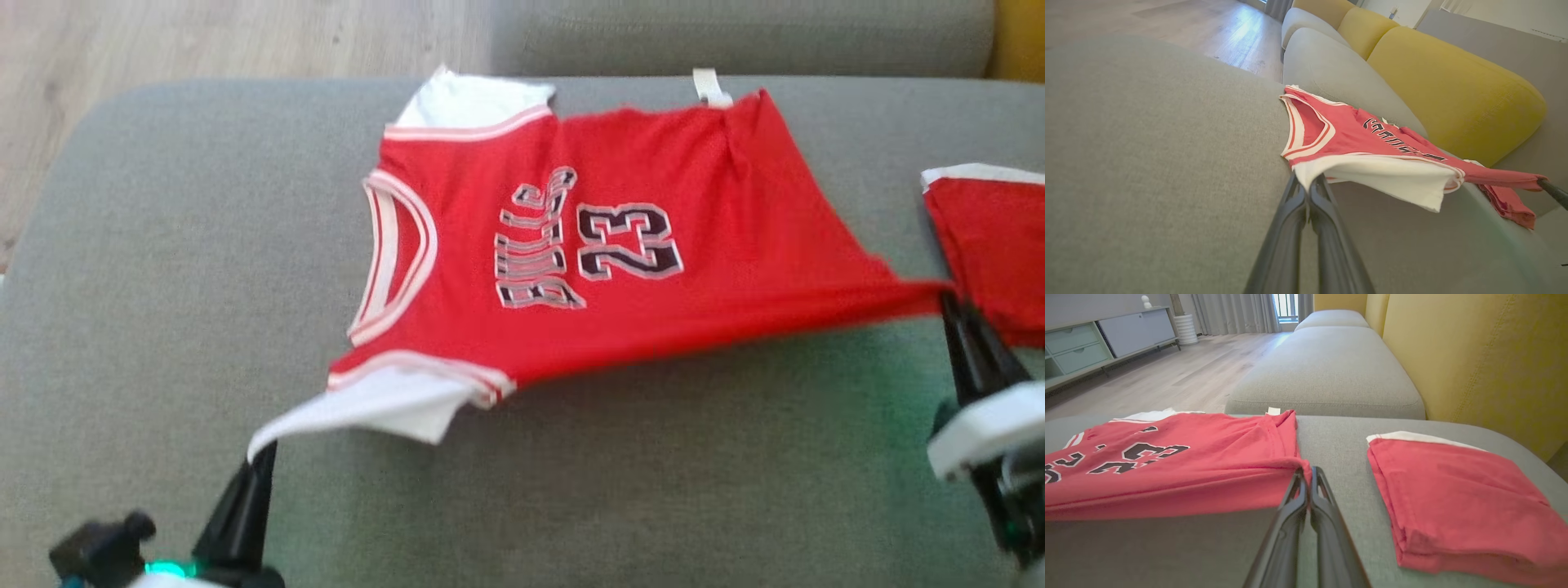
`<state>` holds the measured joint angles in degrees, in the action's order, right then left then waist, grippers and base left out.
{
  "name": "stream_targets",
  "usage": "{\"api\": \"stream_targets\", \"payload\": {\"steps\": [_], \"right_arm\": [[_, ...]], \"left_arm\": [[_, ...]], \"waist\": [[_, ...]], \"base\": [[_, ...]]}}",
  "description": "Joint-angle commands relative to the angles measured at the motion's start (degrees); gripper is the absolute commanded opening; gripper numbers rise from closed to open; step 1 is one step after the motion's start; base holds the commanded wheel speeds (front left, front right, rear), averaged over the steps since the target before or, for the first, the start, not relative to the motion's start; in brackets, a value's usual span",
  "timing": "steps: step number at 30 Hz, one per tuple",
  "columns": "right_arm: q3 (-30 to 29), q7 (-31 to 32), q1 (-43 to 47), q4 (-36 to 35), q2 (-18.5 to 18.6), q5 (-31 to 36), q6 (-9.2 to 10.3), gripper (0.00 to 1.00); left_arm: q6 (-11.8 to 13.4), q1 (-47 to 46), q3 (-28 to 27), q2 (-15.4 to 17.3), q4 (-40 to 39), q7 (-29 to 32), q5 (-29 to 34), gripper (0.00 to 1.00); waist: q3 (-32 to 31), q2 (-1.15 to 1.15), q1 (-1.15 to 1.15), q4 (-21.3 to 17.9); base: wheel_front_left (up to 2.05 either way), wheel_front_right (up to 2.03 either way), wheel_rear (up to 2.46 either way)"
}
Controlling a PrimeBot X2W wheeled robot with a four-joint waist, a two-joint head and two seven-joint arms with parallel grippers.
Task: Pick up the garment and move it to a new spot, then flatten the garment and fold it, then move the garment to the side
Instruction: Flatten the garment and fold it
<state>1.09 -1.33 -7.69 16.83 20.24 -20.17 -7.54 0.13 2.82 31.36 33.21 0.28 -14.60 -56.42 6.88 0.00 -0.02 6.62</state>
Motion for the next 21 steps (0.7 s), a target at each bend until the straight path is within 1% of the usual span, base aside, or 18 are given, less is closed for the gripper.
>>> {"api": "stream_targets", "payload": {"steps": [1, 7, 11, 16, 18, 21], "right_arm": [[-0.8, 0.7, 1.6, -3.2, 1.1, -0.3, 0.05, 0.00], [-3.7, 4.8, 11.8, -11.9, -0.6, 0.0, 0.05, 0.00], [-4.7, 6.8, 15.0, -15.7, -2.4, 0.7, 0.05, 0.00], [-4.4, 8.0, 12.6, -15.1, -3.9, 1.2, 0.05, 0.00], [-4.1, 8.1, 10.4, -13.3, -4.3, 1.2, 0.05, 0.00], [-3.5, 7.6, 6.5, -9.8, -4.7, 1.6, 0.05, 0.00]], "left_arm": [[1.2, -0.4, -2.9, 1.6, -2.0, -0.4, -0.9, 0.00], [4.0, 5.0, -3.2, 2.4, -6.7, 0.3, -2.8, 0.00], [4.9, 5.1, -3.7, 2.0, -8.4, 0.7, -3.9, 0.00], [4.3, 0.0, -4.2, 0.0, -6.9, 1.7, -5.1, 0.00], [3.8, -3.1, -4.2, -1.2, -5.1, 2.2, -5.4, 0.00], [2.3, -8.3, -4.0, -3.3, -1.6, 3.1, -5.9, 0.00]], "waist": [[-0.6, 0.00, 0.02, 0.0], [-1.3, 0.00, 0.02, 0.6], [-1.2, 0.00, 0.02, 0.6], [0.3, 0.00, 0.02, 0.5], [1.3, 0.00, 0.02, 0.4], [3.0, 0.00, 0.02, 0.4]], "base": [[0.00, 0.00, 0.00], [0.00, 0.00, 0.00], [0.00, 0.00, 0.00], [0.00, 0.00, 0.00], [0.00, 0.00, 0.00], [0.00, 0.00, 0.00]]}}
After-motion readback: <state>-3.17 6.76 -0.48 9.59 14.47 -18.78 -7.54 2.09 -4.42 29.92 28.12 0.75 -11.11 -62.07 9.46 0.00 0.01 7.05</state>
